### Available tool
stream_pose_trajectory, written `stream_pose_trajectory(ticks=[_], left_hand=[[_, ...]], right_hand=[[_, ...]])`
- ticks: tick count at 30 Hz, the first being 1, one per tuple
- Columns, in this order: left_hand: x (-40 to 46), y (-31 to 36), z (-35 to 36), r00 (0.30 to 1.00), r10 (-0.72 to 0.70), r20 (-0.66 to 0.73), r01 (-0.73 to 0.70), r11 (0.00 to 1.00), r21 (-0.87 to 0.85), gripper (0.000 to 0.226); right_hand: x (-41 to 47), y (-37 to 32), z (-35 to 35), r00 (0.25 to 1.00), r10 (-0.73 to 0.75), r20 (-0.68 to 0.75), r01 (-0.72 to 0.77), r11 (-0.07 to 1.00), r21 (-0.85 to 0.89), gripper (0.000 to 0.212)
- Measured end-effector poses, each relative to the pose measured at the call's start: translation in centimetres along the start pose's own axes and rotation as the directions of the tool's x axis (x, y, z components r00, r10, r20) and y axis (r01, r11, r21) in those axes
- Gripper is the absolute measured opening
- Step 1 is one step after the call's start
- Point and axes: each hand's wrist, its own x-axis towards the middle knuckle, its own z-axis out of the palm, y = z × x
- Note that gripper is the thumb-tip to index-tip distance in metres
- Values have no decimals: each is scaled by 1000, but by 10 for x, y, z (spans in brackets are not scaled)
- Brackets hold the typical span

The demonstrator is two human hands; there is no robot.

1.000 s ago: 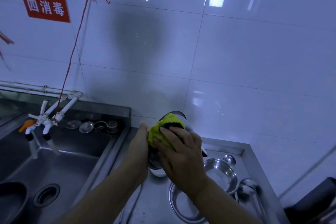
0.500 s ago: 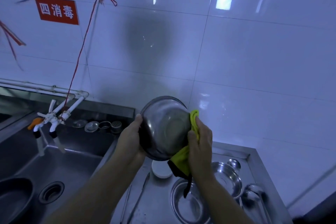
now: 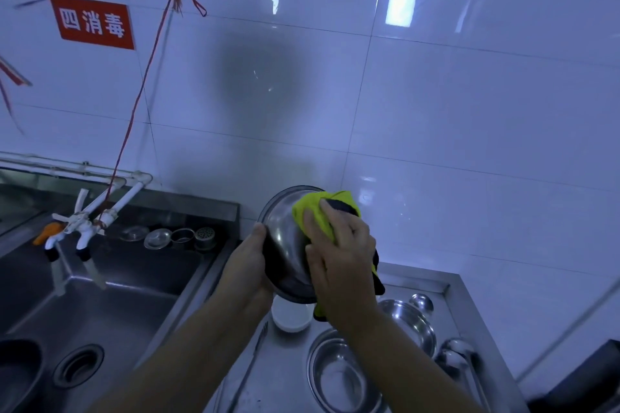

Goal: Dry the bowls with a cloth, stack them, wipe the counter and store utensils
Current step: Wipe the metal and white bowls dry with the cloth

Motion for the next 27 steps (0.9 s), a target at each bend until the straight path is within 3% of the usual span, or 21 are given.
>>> stream_pose_trajectory(ticks=[5,9,11,17,19,22,27], left_hand=[[4,20,0,1000,-18,-19,17,1000,-25,47],[5,27,-2,1000,5,10,-5,999,38,45],[6,28,-3,1000,9,21,-10,999,51,42],[-1,18,-5,1000,-4,26,1,990,141,37],[-5,10,0,999,-34,32,29,986,161,38],[-9,7,10,990,-122,77,117,991,63,44],[-2,19,9,971,-189,147,207,971,-118,53]], right_hand=[[-25,8,1,953,-291,-80,292,956,5,28],[-35,22,-9,961,-271,-54,275,956,102,21],[-35,32,-13,963,-265,-45,269,954,133,29],[7,43,-26,998,-35,-53,41,991,124,34],[23,32,-25,999,-48,6,47,996,69,41],[32,9,-18,989,-119,90,121,992,-20,45],[4,2,-4,960,-282,5,281,958,-55,29]])
